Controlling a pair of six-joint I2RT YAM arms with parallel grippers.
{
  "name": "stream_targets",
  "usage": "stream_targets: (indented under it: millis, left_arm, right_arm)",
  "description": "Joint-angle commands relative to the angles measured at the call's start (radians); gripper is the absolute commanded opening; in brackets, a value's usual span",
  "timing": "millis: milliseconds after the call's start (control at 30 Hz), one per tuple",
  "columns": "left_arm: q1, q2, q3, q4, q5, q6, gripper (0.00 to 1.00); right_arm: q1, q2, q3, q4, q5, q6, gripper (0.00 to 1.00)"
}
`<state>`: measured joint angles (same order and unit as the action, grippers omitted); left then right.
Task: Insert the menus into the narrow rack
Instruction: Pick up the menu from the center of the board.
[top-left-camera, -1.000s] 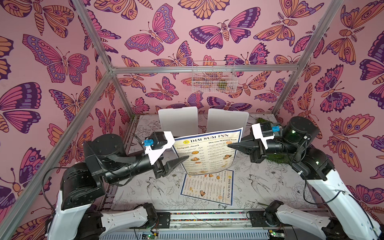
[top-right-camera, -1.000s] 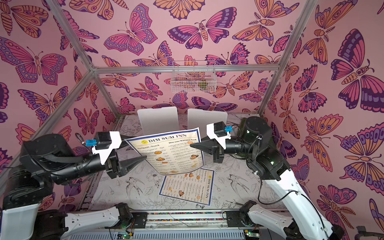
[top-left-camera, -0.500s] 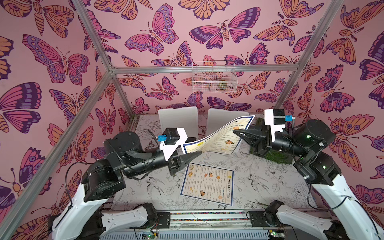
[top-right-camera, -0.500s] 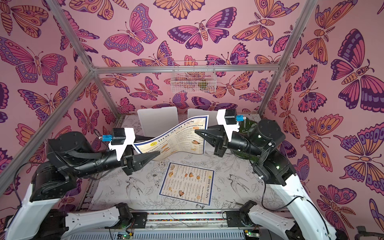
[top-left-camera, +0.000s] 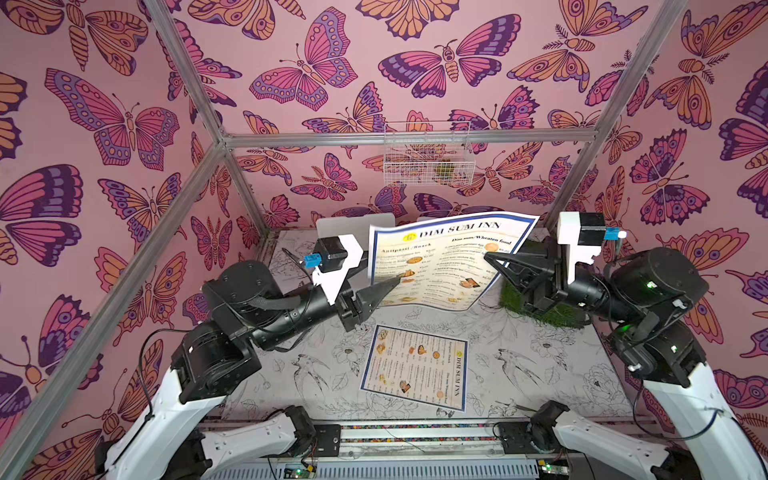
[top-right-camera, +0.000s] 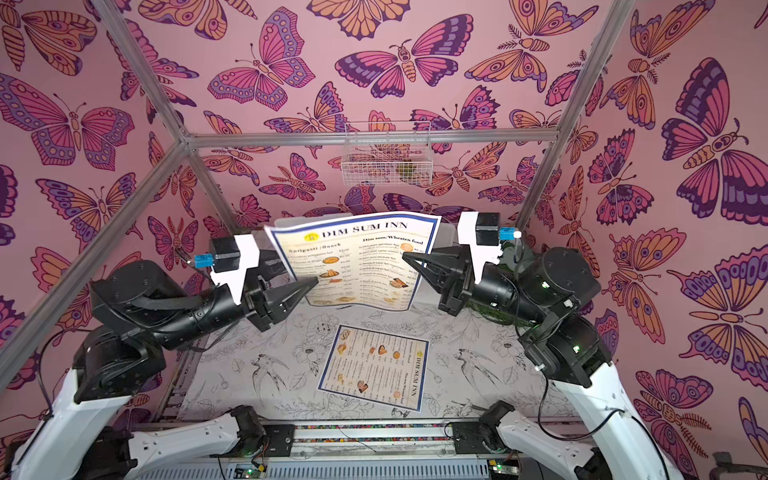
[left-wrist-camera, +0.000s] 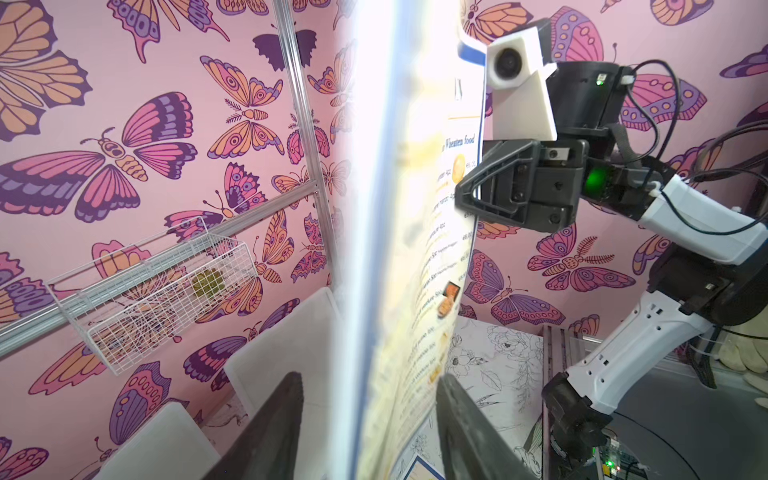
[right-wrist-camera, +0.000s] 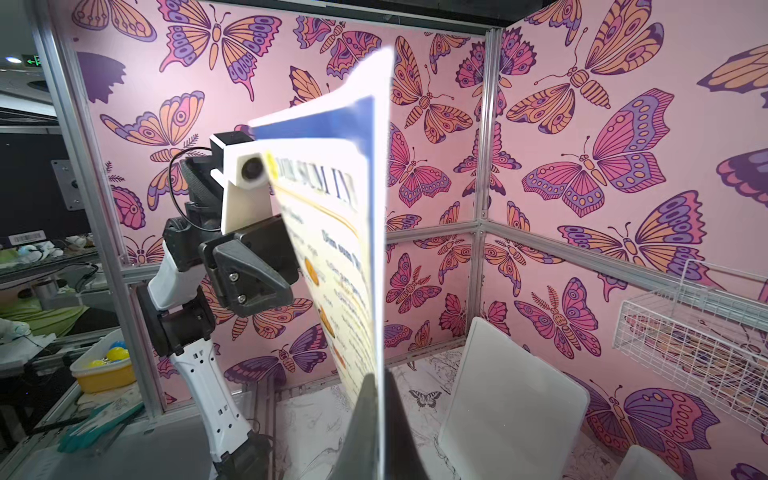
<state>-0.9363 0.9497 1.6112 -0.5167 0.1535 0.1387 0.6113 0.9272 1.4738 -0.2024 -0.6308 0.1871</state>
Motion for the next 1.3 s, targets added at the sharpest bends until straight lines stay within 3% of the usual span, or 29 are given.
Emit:
stream_targets:
  millis: [0,367,667,1267]
  left_arm:
    - [0.005,-0.003,0.01,0.033,0.117,-0.014,0.57]
    - [0.009,0.003,0.024,-0.02,0.191,-0.019,0.46]
    - [0.01,0.003,0.03,-0.028,0.198,-0.017,0.3]
    - [0.011,0.045,0.071,-0.063,0.277,-0.017,0.29]
  right_arm:
    - [0.005,-0.013,0.026,0.032,-0.046,0.046,0.0]
    - [0.004,-0.043,0.085,0.034,-0.056,0.075,0.0]
    - [0.005,-0.053,0.115,-0.022,-0.043,0.058,0.0]
    - [0.005,-0.024,0.145,-0.112,-0.061,0.021,0.0]
